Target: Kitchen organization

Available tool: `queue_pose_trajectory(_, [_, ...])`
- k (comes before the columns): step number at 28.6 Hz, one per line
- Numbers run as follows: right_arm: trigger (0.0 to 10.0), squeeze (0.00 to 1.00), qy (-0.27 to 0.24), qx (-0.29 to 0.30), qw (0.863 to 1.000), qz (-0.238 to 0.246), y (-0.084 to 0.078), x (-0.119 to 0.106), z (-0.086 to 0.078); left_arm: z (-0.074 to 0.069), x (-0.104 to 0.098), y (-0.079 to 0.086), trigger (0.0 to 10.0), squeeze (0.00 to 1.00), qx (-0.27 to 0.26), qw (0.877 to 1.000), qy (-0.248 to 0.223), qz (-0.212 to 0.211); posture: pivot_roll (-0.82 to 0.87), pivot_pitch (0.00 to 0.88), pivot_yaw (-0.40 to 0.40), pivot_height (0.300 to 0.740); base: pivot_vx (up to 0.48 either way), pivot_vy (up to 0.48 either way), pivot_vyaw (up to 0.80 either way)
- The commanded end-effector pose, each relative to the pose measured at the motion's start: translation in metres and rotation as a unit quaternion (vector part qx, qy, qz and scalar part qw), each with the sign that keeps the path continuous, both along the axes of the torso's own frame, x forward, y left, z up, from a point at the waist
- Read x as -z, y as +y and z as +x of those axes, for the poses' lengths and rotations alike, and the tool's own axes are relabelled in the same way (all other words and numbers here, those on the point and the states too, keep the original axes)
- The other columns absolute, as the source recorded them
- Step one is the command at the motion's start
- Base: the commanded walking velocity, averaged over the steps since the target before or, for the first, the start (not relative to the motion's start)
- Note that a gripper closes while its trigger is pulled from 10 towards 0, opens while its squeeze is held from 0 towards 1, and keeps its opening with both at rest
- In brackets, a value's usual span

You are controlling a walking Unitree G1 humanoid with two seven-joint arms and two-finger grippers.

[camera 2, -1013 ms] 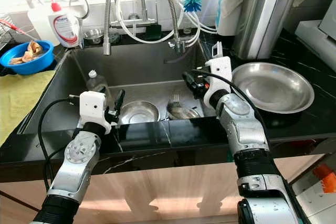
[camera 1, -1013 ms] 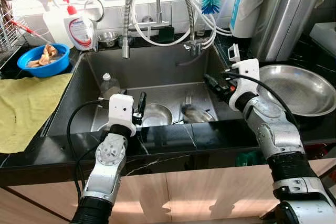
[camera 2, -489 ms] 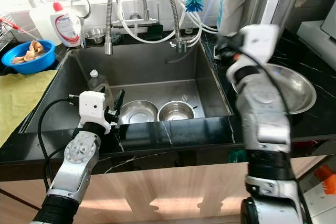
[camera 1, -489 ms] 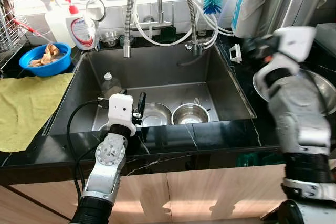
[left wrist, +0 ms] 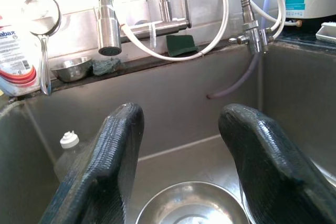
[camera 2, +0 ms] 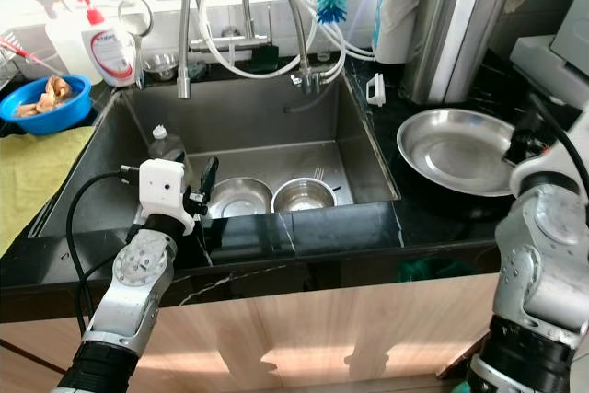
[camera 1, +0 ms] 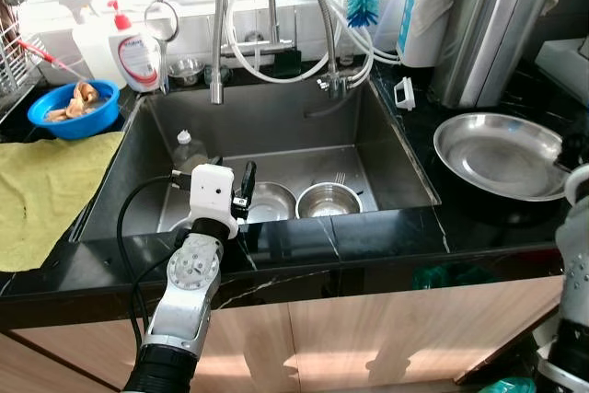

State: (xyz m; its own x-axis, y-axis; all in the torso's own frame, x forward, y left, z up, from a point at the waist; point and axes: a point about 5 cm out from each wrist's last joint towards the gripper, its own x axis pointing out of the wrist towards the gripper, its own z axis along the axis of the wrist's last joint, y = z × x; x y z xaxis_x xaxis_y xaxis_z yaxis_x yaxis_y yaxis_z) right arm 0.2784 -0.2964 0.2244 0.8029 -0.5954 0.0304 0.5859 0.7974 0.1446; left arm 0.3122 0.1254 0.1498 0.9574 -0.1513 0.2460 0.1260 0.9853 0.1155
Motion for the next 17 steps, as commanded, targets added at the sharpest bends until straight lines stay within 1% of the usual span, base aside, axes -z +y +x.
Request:
queue_pose_trajectory(1, [10.0,0.0,-0.006,0.003,1.0,0.003,0.003,-0.005,-0.003,0.002,0.0,0.004,10.0,0.0,-0.003,1.0,0.008,0.003,-0.14,0.0,0.069,0.74,0.0,0.0,0.0])
queue_pose_trajectory(2, [10.0,0.0,-0.004,0.005,1.0,0.014,0.003,-0.003,-0.003,0.002,0.0,0.005,10.0,0.0,-0.003,1.0,0.008,0.004,-0.14,0.0,0.07,0.74,0.0,0.0,0.0])
queue_pose_trajectory(3, [10.0,0.0,-0.001,0.011,0.999,0.042,0.001,0.003,-0.004,0.002,0.0,0.005,10.0,0.0,-0.003,1.0,0.008,0.004,-0.14,0.0,0.07,0.74,0.0,0.0,0.0])
queue_pose_trajectory(4, [10.0,0.0,0.002,0.014,0.999,0.051,0.001,0.005,-0.004,0.002,0.0,0.004,10.0,0.0,-0.003,1.0,0.008,0.005,-0.14,0.0,0.07,0.74,0.0,0.0,0.0])
queue_pose_trajectory(9, [10.0,0.0,0.009,0.019,0.998,0.054,-0.001,0.008,-0.004,0.002,0.0,0.005,10.0,0.0,-0.003,1.0,0.008,0.005,-0.14,0.0,0.069,0.74,0.0,0.0,0.0])
queue_pose_trajectory(14, [10.0,0.0,0.025,-0.009,0.996,0.08,0.003,0.015,0.004,0.002,0.0,0.005,10.0,0.0,-0.004,1.0,0.008,0.007,-0.14,0.0,0.067,0.74,0.0,0.0,0.0])
queue_pose_trajectory(15, [10.0,0.0,0.031,-0.028,0.996,0.079,0.006,0.017,0.008,0.002,0.0,0.006,10.0,0.0,-0.004,1.0,0.008,0.008,-0.14,0.0,0.067,0.74,0.0,0.0,0.0])
queue_pose_trajectory(16, [10.0,0.0,0.031,-0.028,0.996,0.079,0.006,0.017,0.008,0.002,0.0,0.006,10.0,0.0,-0.004,1.0,0.008,0.008,-0.14,0.0,0.067,0.74,0.0,0.0,0.0])
queue_pose_trajectory(17, [10.0,0.0,0.043,-0.048,0.995,0.081,0.011,0.022,0.014,0.003,0.0,0.006,10.0,0.0,-0.004,1.0,0.008,0.008,-0.14,0.0,0.068,0.74,0.0,0.0,0.0])
